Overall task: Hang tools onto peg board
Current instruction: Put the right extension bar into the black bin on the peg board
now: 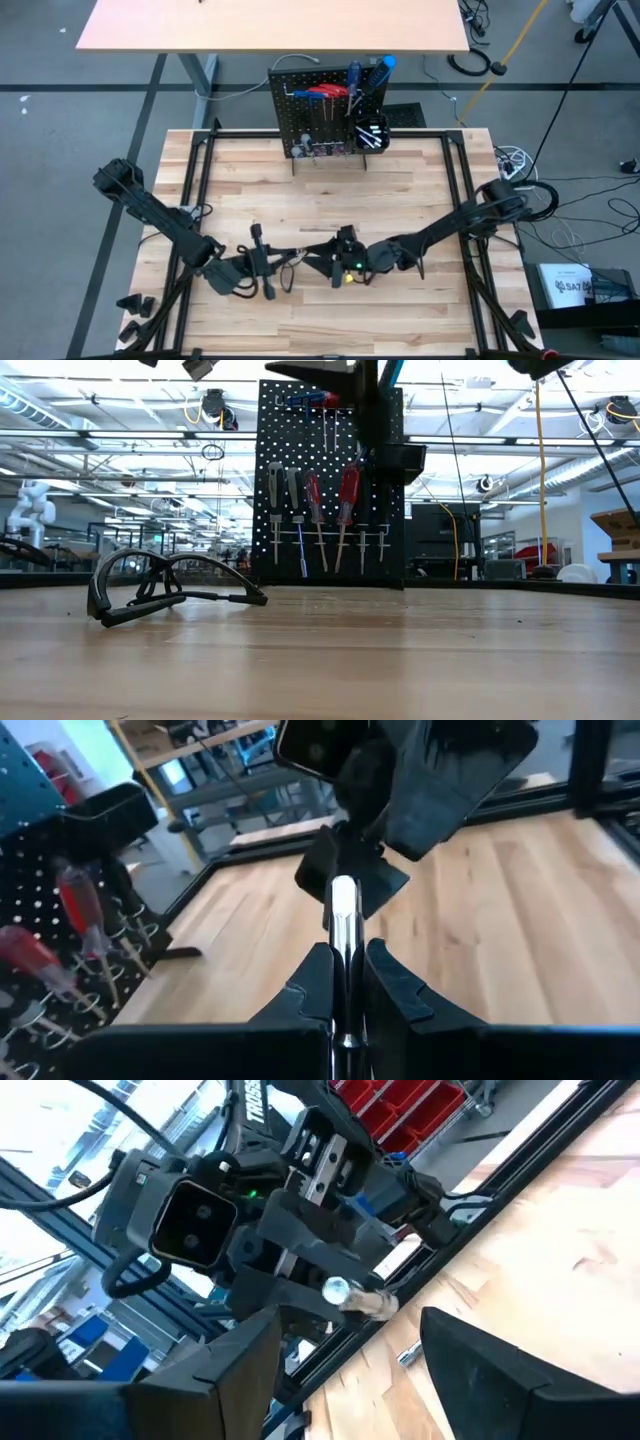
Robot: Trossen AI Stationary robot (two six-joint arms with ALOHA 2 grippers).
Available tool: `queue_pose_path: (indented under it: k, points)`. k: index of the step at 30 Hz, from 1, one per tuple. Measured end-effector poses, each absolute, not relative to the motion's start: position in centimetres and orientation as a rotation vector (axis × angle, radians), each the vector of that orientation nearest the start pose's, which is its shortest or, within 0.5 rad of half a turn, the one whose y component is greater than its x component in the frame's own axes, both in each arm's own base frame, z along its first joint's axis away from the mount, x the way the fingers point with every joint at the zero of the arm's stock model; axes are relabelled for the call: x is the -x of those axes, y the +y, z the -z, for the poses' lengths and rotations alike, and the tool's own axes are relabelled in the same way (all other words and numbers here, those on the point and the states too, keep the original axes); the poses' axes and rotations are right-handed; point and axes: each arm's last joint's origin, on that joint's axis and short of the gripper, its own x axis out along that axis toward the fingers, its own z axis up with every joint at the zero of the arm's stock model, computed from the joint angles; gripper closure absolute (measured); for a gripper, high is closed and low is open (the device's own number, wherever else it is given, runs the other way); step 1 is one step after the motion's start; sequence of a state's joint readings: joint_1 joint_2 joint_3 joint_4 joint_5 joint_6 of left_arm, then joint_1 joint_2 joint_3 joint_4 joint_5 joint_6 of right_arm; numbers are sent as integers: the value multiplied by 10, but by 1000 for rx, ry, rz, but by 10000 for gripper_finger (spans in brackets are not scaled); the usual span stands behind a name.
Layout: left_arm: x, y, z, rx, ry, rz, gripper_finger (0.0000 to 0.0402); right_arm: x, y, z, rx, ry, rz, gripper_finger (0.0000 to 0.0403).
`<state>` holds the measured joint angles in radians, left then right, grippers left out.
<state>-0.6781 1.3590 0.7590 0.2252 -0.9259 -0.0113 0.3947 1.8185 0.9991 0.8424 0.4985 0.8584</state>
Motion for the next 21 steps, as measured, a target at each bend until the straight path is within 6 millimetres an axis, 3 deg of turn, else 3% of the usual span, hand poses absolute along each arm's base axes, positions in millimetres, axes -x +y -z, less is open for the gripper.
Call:
queue_pose_path:
  k: [14,21]
  points:
    - [-240,-144,-236,-290,318,-270,376,-378,114,-218,-851,-69,166,172]
    - [-246,-134,-236,-275,327,-299,376,-380,107,-217,-843,-68,187,201]
